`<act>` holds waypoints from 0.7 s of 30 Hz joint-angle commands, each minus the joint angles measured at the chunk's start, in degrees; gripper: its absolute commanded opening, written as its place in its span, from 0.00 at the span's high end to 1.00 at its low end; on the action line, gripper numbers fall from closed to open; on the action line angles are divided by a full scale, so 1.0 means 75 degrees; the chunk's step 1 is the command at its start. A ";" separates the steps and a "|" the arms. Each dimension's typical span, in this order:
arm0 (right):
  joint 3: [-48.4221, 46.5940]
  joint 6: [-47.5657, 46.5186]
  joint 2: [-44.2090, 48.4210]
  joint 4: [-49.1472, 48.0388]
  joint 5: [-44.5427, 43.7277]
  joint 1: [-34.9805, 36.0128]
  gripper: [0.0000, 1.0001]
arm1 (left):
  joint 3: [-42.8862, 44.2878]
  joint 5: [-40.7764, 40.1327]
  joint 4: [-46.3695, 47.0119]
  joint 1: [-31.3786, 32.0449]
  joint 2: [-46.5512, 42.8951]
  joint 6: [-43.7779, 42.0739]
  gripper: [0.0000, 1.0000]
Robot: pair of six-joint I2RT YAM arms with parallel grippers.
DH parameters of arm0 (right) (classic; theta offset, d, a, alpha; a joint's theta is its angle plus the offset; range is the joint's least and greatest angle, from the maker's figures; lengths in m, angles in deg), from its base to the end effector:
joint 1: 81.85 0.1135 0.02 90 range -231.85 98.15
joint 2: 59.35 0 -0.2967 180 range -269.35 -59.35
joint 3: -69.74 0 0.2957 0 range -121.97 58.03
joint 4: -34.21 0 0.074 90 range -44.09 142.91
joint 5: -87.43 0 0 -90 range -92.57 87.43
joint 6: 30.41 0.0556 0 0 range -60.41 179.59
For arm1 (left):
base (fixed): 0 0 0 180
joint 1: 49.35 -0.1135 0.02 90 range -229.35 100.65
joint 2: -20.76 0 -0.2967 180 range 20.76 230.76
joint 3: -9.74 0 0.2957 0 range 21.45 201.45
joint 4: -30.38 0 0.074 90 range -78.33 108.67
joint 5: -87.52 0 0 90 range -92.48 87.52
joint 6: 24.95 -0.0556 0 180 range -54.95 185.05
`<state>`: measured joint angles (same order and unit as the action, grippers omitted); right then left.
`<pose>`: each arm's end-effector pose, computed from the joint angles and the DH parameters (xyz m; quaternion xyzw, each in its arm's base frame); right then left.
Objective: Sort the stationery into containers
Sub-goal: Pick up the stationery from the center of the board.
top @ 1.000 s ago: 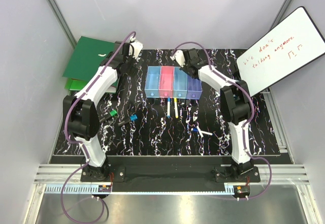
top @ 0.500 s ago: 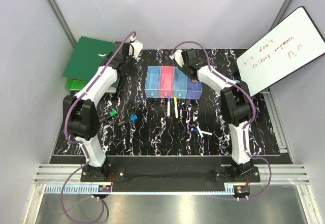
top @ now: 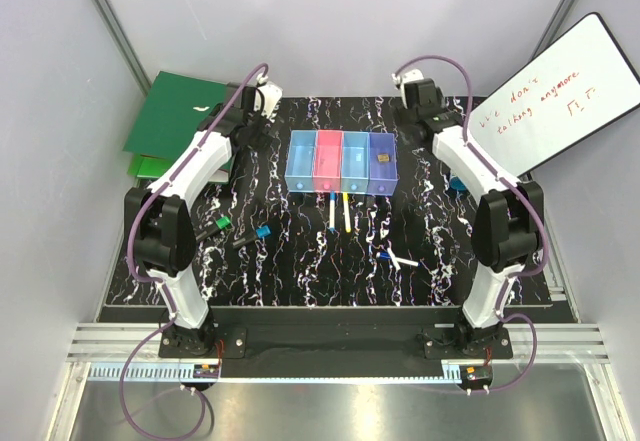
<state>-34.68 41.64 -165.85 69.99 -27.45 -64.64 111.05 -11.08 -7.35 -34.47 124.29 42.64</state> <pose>0.4826 0.1250 0.3109 -0.1747 0.8648 -0.1963 0.4279 0.4697 -0.1162 0.3077 0.2588 0.8663 0.0955 0.4165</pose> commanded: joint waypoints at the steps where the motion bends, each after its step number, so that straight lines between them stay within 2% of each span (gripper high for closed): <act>1: 0.0513 0.0765 -0.0096 0.0587 -0.0128 -0.0618 0.18 | -0.0076 0.0232 0.0270 -0.0038 -0.0397 0.0094 0.01; 9: 0.0408 0.1514 -0.0343 0.1055 0.0329 -0.1473 0.17 | -0.0135 0.0221 0.0258 -0.0038 -0.0350 -0.0035 0.01; 21: 0.1158 0.2136 -0.0308 0.1243 0.1196 -0.2248 0.17 | 0.0217 0.0092 0.0071 0.0009 -0.0163 -0.0269 0.01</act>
<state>-26.54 54.91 -168.62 79.06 -21.86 -80.90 110.00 -10.40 -7.52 -34.47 124.22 41.66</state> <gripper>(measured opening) 0.829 0.987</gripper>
